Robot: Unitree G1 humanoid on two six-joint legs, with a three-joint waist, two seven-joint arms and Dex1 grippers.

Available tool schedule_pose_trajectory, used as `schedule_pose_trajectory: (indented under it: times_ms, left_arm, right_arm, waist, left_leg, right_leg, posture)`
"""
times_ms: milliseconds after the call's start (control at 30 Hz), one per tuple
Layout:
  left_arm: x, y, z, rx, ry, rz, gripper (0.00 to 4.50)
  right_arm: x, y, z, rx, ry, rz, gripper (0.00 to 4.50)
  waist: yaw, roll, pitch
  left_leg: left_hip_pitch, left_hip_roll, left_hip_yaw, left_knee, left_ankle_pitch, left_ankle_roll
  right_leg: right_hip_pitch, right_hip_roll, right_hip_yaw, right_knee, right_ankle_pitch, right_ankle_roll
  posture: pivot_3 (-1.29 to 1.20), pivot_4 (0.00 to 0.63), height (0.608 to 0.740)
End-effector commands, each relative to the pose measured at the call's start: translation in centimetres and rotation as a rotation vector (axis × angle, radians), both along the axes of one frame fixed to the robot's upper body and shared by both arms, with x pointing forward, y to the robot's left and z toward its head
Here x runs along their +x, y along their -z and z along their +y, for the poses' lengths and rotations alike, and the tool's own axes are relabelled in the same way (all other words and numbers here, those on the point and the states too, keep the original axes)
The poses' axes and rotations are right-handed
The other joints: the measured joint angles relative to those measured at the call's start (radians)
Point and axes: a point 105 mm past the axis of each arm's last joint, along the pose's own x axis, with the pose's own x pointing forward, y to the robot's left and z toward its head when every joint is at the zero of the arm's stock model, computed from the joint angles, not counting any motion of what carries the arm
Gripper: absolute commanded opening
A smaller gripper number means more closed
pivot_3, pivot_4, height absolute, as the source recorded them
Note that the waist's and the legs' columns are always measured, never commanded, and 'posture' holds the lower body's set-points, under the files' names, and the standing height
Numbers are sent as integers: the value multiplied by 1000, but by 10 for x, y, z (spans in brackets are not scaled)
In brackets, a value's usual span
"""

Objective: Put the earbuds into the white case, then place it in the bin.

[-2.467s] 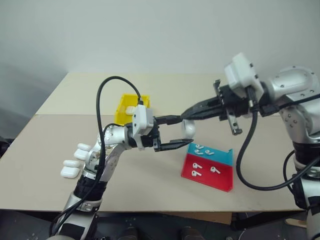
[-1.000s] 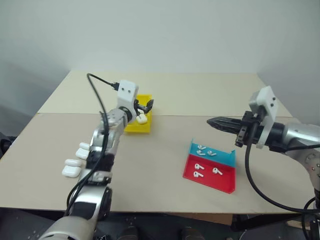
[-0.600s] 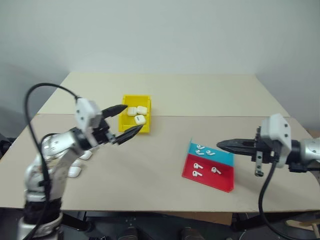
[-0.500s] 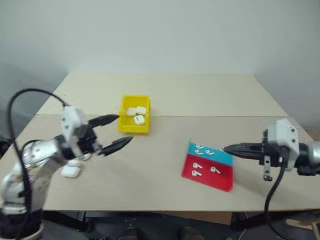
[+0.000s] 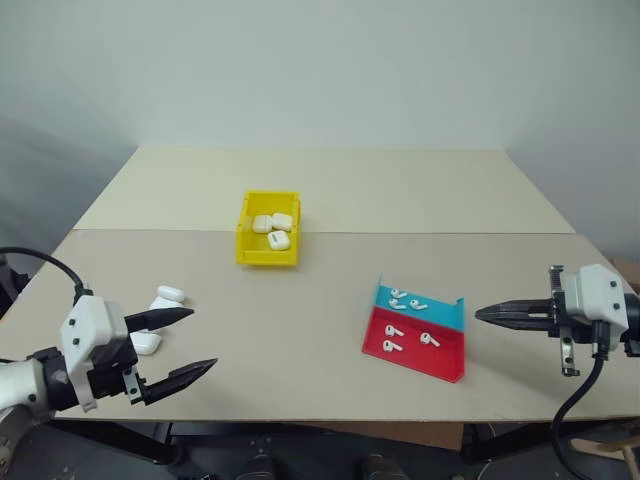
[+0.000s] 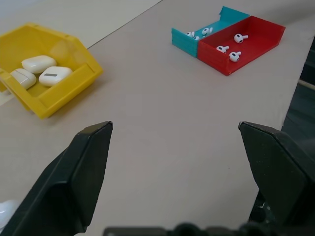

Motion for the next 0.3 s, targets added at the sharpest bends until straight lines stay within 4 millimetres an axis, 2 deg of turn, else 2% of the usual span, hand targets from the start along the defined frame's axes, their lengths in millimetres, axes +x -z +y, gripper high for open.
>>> schedule_pose_trajectory:
  times_ms: [33,300]
  left_arm:
    - [-4,-8,-4,34,11,-59,4466]
    - [0,-6,-3,56,9,-40,4466]
  right_arm:
    - [-1,-7,1,-37,-28,-41,0]
    - [-2,-8,2,-48,-40,-45,0]
  waist:
    - [0,0,0]
    - [0,0,0]
  left_leg:
    - [0,0,0,0,0,0]
    - [0,0,1,0,0,0]
  right_leg:
    - [0,0,0,0,0,0]
    - [0,0,1,0,0,0]
  posture:
    - [0,150,740]
    - [0,150,740]
